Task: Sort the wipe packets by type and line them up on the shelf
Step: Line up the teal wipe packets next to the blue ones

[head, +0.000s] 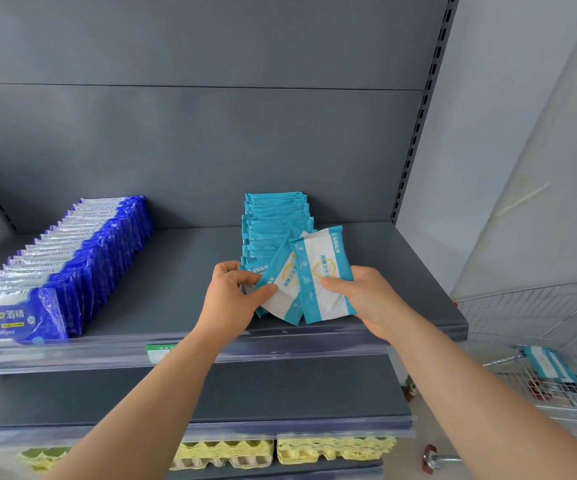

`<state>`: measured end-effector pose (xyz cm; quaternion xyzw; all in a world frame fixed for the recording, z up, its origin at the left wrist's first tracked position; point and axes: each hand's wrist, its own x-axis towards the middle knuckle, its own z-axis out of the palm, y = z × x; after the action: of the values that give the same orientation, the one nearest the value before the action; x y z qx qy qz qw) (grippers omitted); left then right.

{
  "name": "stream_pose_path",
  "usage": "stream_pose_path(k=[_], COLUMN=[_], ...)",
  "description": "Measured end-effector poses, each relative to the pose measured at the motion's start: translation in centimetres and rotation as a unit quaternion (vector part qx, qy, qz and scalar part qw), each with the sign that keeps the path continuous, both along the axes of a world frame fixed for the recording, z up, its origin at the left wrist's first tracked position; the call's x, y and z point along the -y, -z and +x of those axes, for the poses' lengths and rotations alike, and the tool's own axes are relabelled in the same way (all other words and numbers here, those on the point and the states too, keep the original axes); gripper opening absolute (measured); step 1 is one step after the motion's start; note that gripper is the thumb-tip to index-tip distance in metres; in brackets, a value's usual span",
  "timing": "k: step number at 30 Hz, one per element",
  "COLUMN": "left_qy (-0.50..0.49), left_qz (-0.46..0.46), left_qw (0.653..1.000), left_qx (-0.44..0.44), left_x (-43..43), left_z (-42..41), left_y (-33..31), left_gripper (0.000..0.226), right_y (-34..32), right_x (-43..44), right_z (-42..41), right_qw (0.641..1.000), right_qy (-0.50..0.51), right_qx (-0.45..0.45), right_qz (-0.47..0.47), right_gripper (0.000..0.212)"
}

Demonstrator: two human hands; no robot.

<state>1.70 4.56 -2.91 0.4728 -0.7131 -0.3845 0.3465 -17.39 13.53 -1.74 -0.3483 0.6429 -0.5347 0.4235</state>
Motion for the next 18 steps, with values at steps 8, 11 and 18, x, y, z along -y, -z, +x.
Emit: stream_pose_path(k=[8,11,18], left_qy=[-0.017,-0.014,-0.023], left_qz=[0.047,0.021,-0.042], left_qw=[0.992,0.995,0.999], left_qx=[-0.113,-0.094,0.008], left_x=[0.8,1.3,1.8], left_z=[0.9,1.0,1.7], left_y=[-0.3,0.2,0.8], left_gripper=[0.010,0.006,0.023], right_y=[-1.0,-2.1,-4.2], right_x=[-1.1,-1.2,0.4], right_z=[-2.4,-2.7,-1.2], right_qw=[0.994,0.985,0.926], right_qy=[-0.006,-0.040,-0.143], right_qx=[-0.110,-0.165,-0.347], right_qz=[0.014,-0.009,0.050], right_gripper=[0.030,0.034,0.030])
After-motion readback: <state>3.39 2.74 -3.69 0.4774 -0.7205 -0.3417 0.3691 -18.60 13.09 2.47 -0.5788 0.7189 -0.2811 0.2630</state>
